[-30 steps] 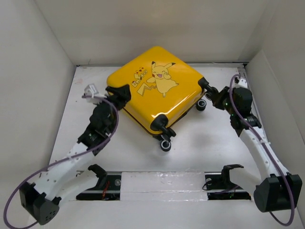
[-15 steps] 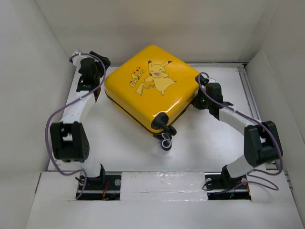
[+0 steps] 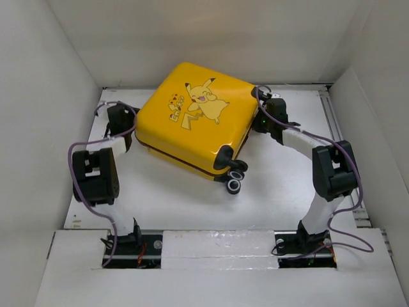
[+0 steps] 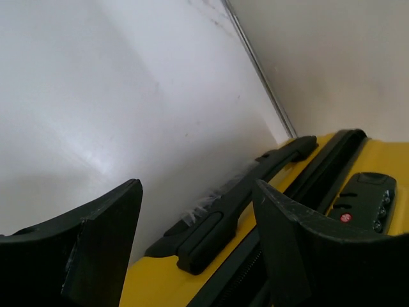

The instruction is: Pack the luggage

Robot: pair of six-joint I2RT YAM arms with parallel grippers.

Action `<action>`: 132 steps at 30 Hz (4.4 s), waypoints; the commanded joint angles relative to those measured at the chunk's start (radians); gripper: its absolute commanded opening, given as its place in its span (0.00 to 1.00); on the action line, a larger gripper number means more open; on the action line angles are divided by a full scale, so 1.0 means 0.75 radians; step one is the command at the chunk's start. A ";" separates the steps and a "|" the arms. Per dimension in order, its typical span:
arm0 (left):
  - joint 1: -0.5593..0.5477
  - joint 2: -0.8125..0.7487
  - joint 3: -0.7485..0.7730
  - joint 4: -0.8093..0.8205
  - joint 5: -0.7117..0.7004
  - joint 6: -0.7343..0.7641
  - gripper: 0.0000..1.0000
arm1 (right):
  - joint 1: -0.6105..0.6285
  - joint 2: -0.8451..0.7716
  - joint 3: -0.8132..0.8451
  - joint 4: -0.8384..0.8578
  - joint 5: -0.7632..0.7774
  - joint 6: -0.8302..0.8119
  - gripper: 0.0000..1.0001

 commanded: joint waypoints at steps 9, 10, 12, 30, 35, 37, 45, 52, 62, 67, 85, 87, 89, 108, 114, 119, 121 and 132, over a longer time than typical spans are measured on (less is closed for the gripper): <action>-0.358 -0.473 -0.694 0.263 0.116 -0.023 0.63 | 0.117 0.277 0.526 -0.041 -0.434 -0.033 0.12; -0.381 -0.514 -0.751 0.248 0.088 -0.023 0.63 | 0.117 0.310 0.648 -0.090 -0.484 -0.047 0.12; -0.432 -0.646 -0.845 0.222 0.059 -0.023 0.62 | 0.129 0.423 0.871 -0.251 -0.560 -0.088 0.13; -0.526 -1.588 -0.962 -0.294 -0.258 0.042 0.61 | 0.004 0.405 1.437 -0.453 -0.654 -0.070 0.70; -0.526 -1.720 -0.894 -0.359 -0.258 0.085 0.61 | -0.090 -0.024 0.988 -0.279 -0.746 -0.068 0.65; -0.526 -1.763 -0.894 -0.359 -0.272 0.097 0.62 | -0.090 -0.167 0.808 -0.191 -0.761 -0.082 0.53; -0.526 -1.543 -0.864 -0.331 -0.252 0.073 0.63 | 0.198 -0.881 -0.219 -0.033 -0.306 -0.094 0.00; -0.526 -1.774 -0.874 -0.216 -0.513 0.024 0.63 | -0.030 -1.221 -0.641 -0.068 -0.090 0.033 0.00; -0.328 -1.120 -0.377 0.025 -0.343 -0.080 0.74 | -0.180 -0.848 -0.805 0.230 -0.349 0.143 0.30; -0.106 -0.655 0.119 -0.070 -0.117 -0.040 0.74 | -0.168 -0.678 -0.805 0.370 -0.389 0.198 0.24; 0.020 0.288 0.814 -0.433 0.495 0.169 0.70 | -0.137 -0.447 -0.705 0.548 -0.389 0.201 0.22; 0.020 0.276 0.728 -0.419 0.491 0.157 0.68 | -0.110 -0.404 -0.611 0.521 -0.389 0.168 0.22; 0.020 0.202 0.614 -0.307 0.476 0.108 0.68 | -0.090 -0.328 -0.548 0.521 -0.415 0.141 0.22; 0.057 -0.783 -0.492 0.056 0.011 -0.148 0.76 | -0.149 -0.057 -0.085 0.321 -0.542 0.086 0.26; -0.004 -1.213 -0.430 0.021 -0.141 -0.042 0.72 | -0.162 -0.342 -0.351 0.351 -0.424 0.086 0.30; -0.237 -1.312 -0.420 0.013 0.067 0.134 0.38 | -0.016 -0.663 -0.659 0.382 -0.235 0.098 0.11; -0.346 -1.312 -0.467 0.072 0.149 0.183 0.29 | 0.039 -0.891 -0.743 0.419 -0.209 0.086 0.00; -1.540 -0.991 -0.185 -0.048 -0.804 0.776 0.30 | 0.214 -1.355 -1.093 0.423 -0.213 0.002 0.00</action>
